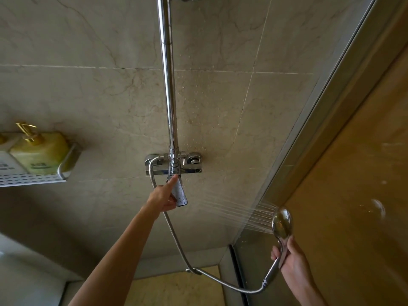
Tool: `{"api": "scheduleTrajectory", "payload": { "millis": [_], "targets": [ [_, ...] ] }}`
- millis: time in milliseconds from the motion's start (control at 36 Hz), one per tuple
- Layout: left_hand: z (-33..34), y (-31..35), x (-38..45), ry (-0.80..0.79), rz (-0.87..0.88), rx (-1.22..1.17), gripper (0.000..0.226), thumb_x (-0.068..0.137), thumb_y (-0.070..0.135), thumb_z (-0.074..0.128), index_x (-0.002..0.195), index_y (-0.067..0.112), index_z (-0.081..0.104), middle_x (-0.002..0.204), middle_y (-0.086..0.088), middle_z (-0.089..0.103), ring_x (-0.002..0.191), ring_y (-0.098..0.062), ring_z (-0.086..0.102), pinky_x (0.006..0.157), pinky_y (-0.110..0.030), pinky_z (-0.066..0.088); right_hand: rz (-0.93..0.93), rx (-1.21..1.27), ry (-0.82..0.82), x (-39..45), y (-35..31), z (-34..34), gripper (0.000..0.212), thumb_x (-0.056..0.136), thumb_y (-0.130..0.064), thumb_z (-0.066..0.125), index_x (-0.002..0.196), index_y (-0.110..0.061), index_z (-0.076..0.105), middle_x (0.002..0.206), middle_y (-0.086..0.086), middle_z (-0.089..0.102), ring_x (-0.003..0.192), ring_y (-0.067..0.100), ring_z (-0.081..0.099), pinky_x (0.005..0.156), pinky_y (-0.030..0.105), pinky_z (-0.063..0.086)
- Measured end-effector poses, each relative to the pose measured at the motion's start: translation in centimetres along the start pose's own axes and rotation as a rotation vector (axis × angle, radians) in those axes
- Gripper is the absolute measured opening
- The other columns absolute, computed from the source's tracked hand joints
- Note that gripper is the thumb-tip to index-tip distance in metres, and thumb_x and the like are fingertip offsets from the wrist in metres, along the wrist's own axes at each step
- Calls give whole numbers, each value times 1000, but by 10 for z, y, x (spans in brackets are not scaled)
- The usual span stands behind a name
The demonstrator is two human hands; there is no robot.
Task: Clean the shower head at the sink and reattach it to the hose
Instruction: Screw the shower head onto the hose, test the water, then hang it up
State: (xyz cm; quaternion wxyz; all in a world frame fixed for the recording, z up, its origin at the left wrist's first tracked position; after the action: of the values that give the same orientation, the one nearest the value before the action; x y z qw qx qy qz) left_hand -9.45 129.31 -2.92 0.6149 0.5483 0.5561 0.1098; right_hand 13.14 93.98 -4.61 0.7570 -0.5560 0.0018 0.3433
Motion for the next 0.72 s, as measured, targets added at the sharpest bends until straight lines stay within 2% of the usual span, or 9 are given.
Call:
{"api": "scheduleTrajectory", "payload": {
  "millis": [111, 222, 333, 444, 583, 722],
  "targets": [
    [-1, 3, -2, -4, 7, 15, 86, 78, 76, 55, 90, -7, 71, 89, -25, 74, 78, -32, 74, 81, -43, 62, -1, -7, -18, 4, 1, 5, 29, 106, -29, 33, 97, -13, 55, 81, 4, 47, 60, 20, 33, 63, 35, 30],
    [1, 8, -5, -45, -12, 3, 82, 83, 72, 53, 98, -8, 67, 96, -24, 72, 82, -32, 72, 77, -40, 62, -2, -31, -36, 9, 2, 7, 29, 105, -32, 34, 101, -11, 54, 80, 4, 46, 61, 21, 34, 63, 36, 31],
    [6, 14, -11, -105, -22, -37, 78, 88, 63, 53, 102, -13, 66, 100, -29, 71, 77, -31, 71, 74, -38, 62, -34, -24, -69, 16, 1, 6, 25, 101, -33, 39, 100, -12, 53, 84, 4, 48, 53, 16, 40, 63, 36, 31],
    [4, 15, -11, -60, -21, 4, 85, 81, 71, 56, 100, -11, 66, 97, -29, 72, 87, -36, 73, 79, -42, 62, -56, -44, -116, 20, 0, 10, 23, 92, -36, 46, 96, -14, 52, 87, 3, 49, 54, 16, 38, 63, 36, 32],
    [1, 18, -9, -13, 0, 62, 87, 78, 74, 56, 101, -9, 65, 90, -24, 71, 70, -29, 72, 66, -36, 62, -43, -56, -120, 26, 2, 10, 23, 99, -33, 43, 98, -12, 53, 85, 3, 50, 57, 18, 39, 64, 37, 33],
    [3, 21, -12, -26, -17, 45, 78, 85, 66, 57, 102, -10, 65, 88, -24, 67, 72, -31, 68, 76, -42, 62, -46, -58, -126, 25, 2, 14, 23, 102, -30, 42, 92, -14, 54, 80, 2, 51, 56, 18, 41, 64, 37, 34]
  ]
}}
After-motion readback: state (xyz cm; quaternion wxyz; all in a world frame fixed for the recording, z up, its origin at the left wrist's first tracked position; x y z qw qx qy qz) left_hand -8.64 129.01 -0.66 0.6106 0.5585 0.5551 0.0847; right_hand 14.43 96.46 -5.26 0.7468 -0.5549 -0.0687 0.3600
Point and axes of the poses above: each hand's wrist, its own x-axis towards the middle knuckle, its own z-axis out of the palm, y = z × x, the point moved 7 cm from there along x, towards the middle knuckle
